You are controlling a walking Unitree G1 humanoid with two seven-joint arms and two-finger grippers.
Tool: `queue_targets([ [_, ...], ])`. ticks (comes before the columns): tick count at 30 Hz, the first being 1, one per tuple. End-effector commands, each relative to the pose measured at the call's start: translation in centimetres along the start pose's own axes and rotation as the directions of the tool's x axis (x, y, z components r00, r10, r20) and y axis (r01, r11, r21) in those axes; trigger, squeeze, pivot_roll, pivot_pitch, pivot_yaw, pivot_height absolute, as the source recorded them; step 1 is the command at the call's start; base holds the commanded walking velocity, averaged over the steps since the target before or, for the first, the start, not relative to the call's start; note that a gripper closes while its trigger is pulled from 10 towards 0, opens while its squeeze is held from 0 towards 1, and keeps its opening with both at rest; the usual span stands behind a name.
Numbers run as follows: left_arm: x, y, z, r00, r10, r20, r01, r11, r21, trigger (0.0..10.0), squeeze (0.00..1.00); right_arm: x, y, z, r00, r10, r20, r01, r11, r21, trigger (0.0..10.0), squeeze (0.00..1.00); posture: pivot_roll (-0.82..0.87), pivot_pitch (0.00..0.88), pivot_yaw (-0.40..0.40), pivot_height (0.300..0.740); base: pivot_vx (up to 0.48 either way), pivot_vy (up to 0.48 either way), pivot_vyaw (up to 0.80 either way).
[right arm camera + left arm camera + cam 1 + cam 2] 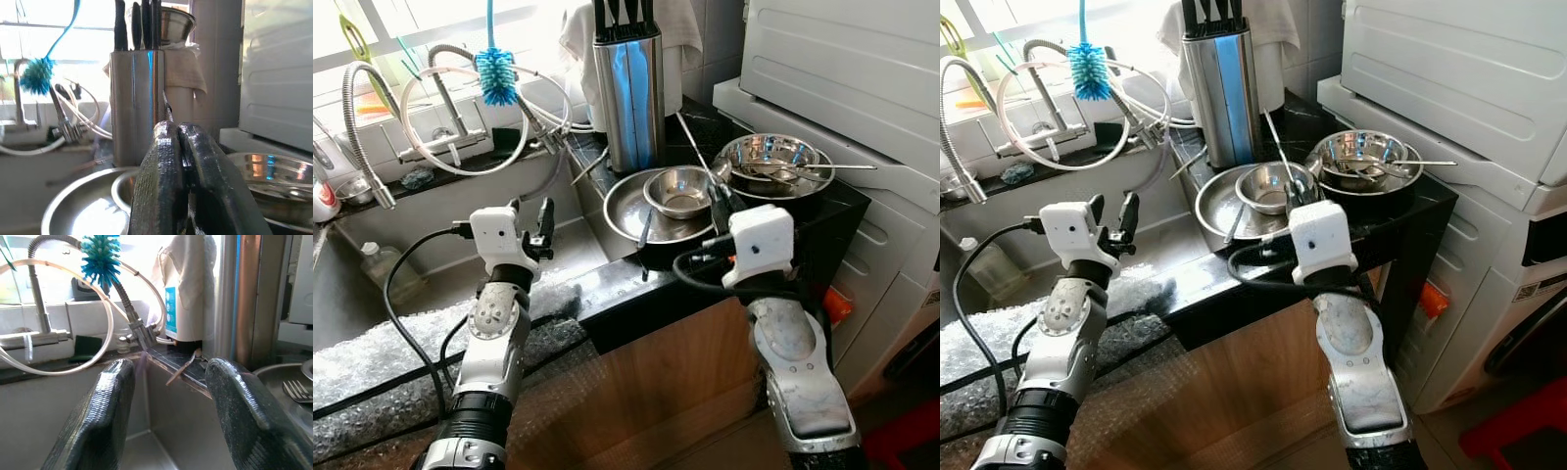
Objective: Kitchen organization
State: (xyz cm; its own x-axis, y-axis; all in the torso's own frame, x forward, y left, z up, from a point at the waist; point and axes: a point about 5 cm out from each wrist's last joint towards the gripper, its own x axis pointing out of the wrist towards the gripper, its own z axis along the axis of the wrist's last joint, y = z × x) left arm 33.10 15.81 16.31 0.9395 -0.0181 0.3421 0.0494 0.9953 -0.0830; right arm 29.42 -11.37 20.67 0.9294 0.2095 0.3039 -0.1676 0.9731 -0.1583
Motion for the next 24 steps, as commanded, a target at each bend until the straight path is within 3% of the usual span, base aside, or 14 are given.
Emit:
queue_targets([
  [1, 0.3, 0.8, 0.2, 1.000, 0.018, 0.009, -0.018, 0.998, 0.059, 10.0, 0.00, 0.6, 0.4, 1.5, 0.999, 0.026, 0.039, -0.028, 0.998, 0.053, 10.0, 0.00, -0.13, 0.000, 0.147, 0.740, 0.000, 0.000, 0.00],
  [4, 0.3, 0.9, 0.2, 1.000, 0.017, 0.012, -0.018, 0.997, 0.071, 10.0, 0.00, 0.7, 0.4, 1.6, 0.999, 0.031, 0.038, -0.033, 0.998, 0.057, 10.0, 0.00, -0.13, 0.000, 0.147, 0.740, 0.000, 0.000, 0.00],
  [5, 0.4, 0.8, 0.3, 1.000, 0.007, 0.019, -0.009, 0.994, 0.110, 10.0, 0.00, 1.4, 1.0, 2.3, 0.998, 0.059, 0.030, -0.063, 0.989, 0.131, 10.0, 0.00, -0.12, 0.000, 0.140, 0.740, 0.000, 0.000, 0.00],
  [11, 0.5, 0.7, 0.5, 0.999, -0.006, 0.033, 0.000, 0.986, 0.166, 10.0, 0.00, 2.0, 1.8, 2.9, 0.994, 0.112, 0.001, -0.108, 0.960, 0.257, 10.0, 0.00, -0.12, 0.000, 0.137, 0.740, 0.000, 0.000, 0.00],
  [15, 0.4, 0.7, 0.2, 1.000, 0.007, 0.027, -0.011, 0.989, 0.151, 10.0, 0.00, 2.0, 2.9, 2.5, 0.973, 0.225, -0.044, -0.190, 0.900, 0.393, 10.0, 0.00, -0.12, 0.000, 0.132, 0.740, 0.000, 0.000, 0.00],
  [17, 0.4, 0.7, 0.1, 1.000, 0.018, 0.015, -0.019, 0.994, 0.106, 10.0, 0.00, 1.8, 3.3, 2.5, 0.960, 0.278, -0.031, -0.241, 0.880, 0.408, 10.0, 0.00, -0.12, 0.000, 0.132, 0.740, 0.000, 0.000, 0.00],
  [20, 0.8, 1.1, 0.2, 0.997, 0.074, -0.004, -0.074, 0.996, -0.057, 10.0, 0.00, 0.7, 4.6, 2.3, 0.912, 0.411, -0.004, -0.387, 0.863, 0.324, 10.0, 0.00, -0.12, 0.000, 0.130, 0.740, 0.000, 0.000, 0.00],
  [24, 1.0, 1.6, 0.2, 0.995, 0.098, -0.031, -0.102, 0.982, -0.158, 10.0, 0.00, -0.1, 5.0, 1.4, 0.895, 0.445, -0.018, -0.412, 0.841, 0.350, 10.0, 0.00, -0.12, 0.000, 0.129, 0.740, 0.000, 0.000, 0.00],
])
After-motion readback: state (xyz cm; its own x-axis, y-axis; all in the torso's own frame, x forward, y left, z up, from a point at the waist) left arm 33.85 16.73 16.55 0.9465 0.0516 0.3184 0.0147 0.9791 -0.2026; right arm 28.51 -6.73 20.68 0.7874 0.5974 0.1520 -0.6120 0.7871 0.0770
